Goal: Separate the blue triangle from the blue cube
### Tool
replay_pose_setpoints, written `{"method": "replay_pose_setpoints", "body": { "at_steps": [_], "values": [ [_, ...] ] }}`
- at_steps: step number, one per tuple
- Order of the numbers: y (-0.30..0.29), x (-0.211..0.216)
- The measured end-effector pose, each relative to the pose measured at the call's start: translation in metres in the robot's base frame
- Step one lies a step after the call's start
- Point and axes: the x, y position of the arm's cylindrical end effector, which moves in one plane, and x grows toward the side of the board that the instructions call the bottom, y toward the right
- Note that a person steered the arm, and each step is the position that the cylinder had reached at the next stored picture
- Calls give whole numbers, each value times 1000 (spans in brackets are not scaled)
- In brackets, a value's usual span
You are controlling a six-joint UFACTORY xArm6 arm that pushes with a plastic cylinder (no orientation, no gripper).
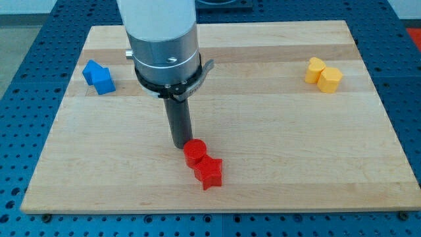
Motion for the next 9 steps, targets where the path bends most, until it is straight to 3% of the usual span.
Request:
{"method": "replay_pose_setpoints", "body": {
  "at_steps": [4, 6, 7, 8, 9],
  "values": [
    [-72, -15],
    [-72, -19],
    [-77, -71],
    [-77, -76],
    [-81, -130]
  ]
}}
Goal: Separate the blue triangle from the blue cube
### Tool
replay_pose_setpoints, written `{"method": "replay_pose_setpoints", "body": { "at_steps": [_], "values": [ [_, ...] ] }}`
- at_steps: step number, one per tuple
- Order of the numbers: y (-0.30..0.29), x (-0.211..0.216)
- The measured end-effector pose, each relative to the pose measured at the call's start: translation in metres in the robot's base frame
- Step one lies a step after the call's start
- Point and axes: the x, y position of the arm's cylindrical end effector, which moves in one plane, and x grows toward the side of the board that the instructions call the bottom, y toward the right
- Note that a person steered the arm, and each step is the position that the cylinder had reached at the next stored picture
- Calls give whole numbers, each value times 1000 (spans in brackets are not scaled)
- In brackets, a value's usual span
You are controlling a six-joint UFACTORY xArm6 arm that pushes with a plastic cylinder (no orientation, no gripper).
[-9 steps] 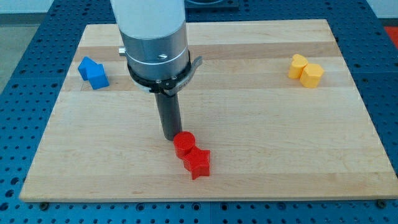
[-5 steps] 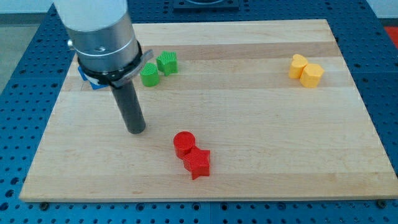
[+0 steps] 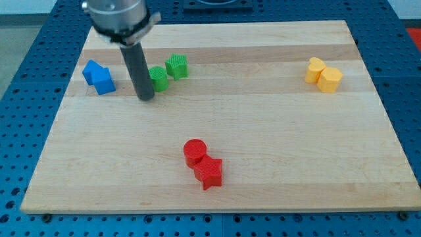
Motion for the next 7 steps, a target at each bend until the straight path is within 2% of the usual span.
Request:
{"method": "replay_pose_setpoints", "body": {
  "at_steps": [2, 4, 7],
  "values": [
    [-18, -62],
    [-38, -94],
    [-41, -85]
  ]
}}
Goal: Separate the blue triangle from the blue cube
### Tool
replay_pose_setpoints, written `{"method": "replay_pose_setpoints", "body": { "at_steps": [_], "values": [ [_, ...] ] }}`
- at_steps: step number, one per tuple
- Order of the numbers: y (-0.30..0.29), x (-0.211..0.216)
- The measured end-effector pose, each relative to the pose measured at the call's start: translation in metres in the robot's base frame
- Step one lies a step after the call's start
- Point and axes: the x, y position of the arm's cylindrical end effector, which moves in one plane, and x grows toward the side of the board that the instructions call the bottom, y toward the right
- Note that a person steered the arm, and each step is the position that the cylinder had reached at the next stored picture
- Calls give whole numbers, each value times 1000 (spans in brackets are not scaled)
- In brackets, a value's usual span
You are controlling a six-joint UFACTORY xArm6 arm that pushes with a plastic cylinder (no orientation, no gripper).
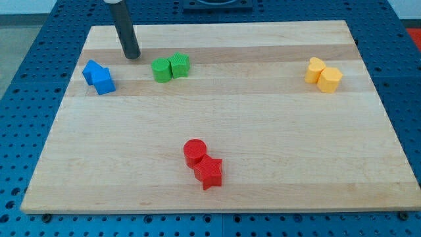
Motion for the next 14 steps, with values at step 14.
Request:
{"method": "replay_pose_setpoints", "body": {
  "at_steps": [14],
  "values": [
    [-110, -4]
  ]
}}
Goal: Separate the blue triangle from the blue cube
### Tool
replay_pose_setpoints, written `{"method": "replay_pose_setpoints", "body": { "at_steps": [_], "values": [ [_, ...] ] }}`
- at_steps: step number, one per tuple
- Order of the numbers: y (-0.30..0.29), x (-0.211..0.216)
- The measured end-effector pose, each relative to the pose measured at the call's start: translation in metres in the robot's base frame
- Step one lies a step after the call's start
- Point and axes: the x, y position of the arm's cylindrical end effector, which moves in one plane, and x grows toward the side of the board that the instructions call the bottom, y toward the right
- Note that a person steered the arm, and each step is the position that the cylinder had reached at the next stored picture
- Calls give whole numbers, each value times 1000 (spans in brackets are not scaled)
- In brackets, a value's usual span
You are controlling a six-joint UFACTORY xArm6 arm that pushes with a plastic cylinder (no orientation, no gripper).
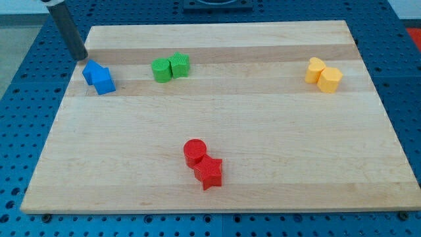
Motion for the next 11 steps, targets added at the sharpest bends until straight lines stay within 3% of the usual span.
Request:
{"method": "replay_pose_setpoints", "body": {
  "at_steps": [2, 7, 9, 11],
  "values": [
    [37, 22],
    [40, 142],
    [41, 120],
    [5, 120]
  ]
}}
